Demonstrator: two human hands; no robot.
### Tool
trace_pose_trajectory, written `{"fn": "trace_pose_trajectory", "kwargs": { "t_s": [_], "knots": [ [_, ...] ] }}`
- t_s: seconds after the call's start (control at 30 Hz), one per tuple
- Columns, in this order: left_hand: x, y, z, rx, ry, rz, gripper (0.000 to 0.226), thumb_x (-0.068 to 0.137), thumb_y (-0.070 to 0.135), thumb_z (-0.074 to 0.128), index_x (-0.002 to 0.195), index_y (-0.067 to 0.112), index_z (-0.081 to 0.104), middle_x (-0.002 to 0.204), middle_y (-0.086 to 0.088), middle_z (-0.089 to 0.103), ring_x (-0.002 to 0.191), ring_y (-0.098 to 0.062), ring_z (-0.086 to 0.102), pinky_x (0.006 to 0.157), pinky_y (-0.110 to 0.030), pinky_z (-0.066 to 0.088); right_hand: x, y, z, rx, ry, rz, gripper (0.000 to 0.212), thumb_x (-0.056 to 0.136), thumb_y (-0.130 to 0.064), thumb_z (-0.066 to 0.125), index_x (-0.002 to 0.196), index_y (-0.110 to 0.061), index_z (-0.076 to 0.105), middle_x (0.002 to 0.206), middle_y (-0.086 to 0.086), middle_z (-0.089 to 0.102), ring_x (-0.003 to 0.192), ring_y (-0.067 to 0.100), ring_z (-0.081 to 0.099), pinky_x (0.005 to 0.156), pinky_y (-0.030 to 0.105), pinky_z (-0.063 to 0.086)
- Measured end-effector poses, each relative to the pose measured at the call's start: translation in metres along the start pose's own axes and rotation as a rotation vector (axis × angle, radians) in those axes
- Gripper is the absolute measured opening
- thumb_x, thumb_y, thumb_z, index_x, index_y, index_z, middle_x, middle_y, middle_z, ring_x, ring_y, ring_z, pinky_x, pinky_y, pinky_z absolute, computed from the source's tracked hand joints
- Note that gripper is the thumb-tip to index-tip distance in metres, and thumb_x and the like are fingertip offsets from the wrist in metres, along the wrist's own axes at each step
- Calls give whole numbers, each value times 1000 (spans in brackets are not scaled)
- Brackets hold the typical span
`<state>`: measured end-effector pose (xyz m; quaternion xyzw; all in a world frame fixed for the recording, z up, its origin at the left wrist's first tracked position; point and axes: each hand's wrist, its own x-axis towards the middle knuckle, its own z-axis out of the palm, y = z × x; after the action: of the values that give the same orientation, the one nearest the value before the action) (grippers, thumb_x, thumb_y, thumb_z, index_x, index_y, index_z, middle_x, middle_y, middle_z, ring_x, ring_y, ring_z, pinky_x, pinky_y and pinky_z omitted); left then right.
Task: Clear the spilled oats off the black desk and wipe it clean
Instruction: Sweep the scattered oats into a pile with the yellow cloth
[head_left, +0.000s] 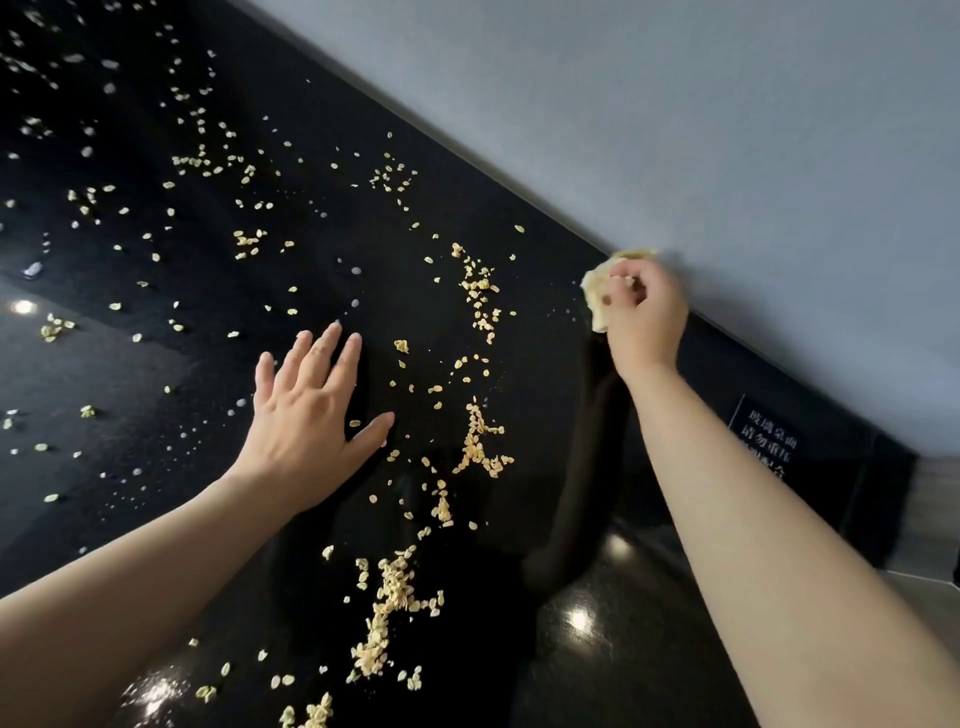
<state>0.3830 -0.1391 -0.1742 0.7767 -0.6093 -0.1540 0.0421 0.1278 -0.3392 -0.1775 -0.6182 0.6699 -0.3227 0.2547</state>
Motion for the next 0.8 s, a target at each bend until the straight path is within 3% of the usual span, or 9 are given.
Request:
{"fn": "trace_pose_trajectory", "kwargs": {
  "t_s": [0.1,0.23,0.37,0.43,0.5,0.6,0.67,0.8],
  "knots": [
    [1,-5,0,12,-5,10,96,77,75,21,153,16,19,161,-5,10,148,-26,0,119,-51,1,-39,-18,18,15,-184,-175,12,87,-11,58,90,-18,66,94,0,61,85,12,56,72,9,39],
    [-5,-4,4,16,-9,30,93,80,74,25,151,14,26,160,-6,12,148,-27,2,119,-53,2,-87,-32,16,114,-425,-237,12,89,-7,60,88,-17,67,95,-4,60,82,-2,53,70,6,39],
    [-4,-5,4,19,13,44,91,80,73,31,147,13,35,157,-9,23,147,-31,12,117,-57,9,-49,-27,0,167,-111,-182,13,87,-8,61,87,-20,67,90,-6,62,82,1,56,72,9,40],
    [-4,-5,5,21,26,55,91,79,73,34,145,11,39,155,-9,28,145,-32,16,117,-57,13,-13,-14,-2,132,43,-92,12,88,-11,59,87,-21,64,92,-3,65,85,12,60,76,19,46],
    [-3,-4,7,28,54,70,89,78,73,38,140,10,45,150,-11,34,142,-33,23,116,-56,16,17,-2,2,81,89,-6,14,88,-10,57,86,-23,62,97,0,67,88,16,61,82,28,50],
    [5,-4,5,10,147,88,79,78,68,43,127,8,57,137,-12,47,128,-32,35,112,-56,24,32,-3,17,56,80,40,14,85,-10,57,83,-23,61,99,0,67,90,16,61,86,36,50],
    [13,-6,4,-4,190,102,73,79,66,44,119,8,62,129,-11,51,120,-31,38,109,-54,27,22,-20,28,94,15,-18,8,81,-18,62,79,-25,61,96,-8,67,90,11,60,83,32,50],
    [24,-13,2,-27,181,149,66,81,63,43,116,11,64,122,-7,53,115,-30,41,104,-48,32,-31,-49,50,91,-323,-162,10,78,-22,71,77,-24,61,95,-10,63,88,2,57,76,19,45]
  ]
}}
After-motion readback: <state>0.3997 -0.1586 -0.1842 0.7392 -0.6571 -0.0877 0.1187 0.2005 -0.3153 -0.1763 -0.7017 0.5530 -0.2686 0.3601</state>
